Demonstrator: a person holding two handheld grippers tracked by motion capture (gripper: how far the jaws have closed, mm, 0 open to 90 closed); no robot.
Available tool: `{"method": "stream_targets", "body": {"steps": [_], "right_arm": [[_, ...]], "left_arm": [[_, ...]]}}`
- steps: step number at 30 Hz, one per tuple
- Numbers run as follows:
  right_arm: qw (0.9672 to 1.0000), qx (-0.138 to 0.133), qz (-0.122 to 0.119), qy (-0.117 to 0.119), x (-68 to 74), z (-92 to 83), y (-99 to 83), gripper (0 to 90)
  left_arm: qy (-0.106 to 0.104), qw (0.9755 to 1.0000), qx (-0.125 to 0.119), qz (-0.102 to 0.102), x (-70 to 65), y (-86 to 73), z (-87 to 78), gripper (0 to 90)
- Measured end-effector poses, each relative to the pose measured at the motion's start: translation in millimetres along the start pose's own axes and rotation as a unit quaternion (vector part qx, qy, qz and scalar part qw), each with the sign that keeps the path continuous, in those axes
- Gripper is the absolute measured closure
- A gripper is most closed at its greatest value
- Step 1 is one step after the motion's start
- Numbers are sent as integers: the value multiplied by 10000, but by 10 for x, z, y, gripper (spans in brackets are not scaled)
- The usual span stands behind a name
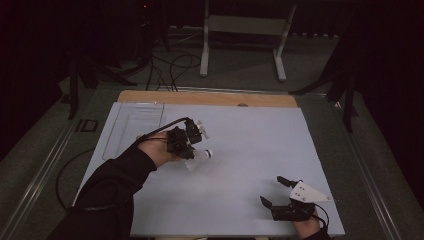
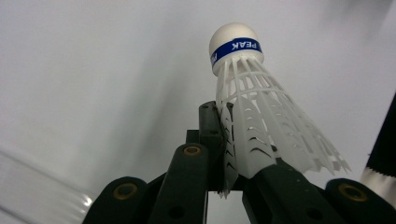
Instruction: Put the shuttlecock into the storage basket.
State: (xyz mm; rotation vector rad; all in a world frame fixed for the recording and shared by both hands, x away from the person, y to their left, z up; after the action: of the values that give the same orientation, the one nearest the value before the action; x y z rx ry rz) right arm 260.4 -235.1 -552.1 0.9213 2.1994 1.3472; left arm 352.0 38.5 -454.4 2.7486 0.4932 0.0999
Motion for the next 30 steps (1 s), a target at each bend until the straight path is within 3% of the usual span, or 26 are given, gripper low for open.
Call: {"method": "stream_targets", "body": {"steps": [12,30], "right_arm": [[10000,-4,29,-10,-2,2,-2,102],[10000,-36,27,0,1,6,0,102]], "left_arm": [[164,9997,-58,-162,144,-71,-144,896],[382,9977,-214,-511,390,-322,-386,896]]}}
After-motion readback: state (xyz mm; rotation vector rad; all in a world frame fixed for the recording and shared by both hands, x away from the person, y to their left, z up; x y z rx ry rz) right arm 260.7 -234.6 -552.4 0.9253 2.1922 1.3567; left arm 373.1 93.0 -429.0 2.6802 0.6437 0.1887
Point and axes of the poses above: each handheld gripper's, and its own axes: z roughly forward along the jaws, y roughly out of its top, x roughly to its left, the point moved 8 cm from there along z, roughly forward along the jaws, and after that the axes turned 2 degrees about z, right-handed, at the moved point
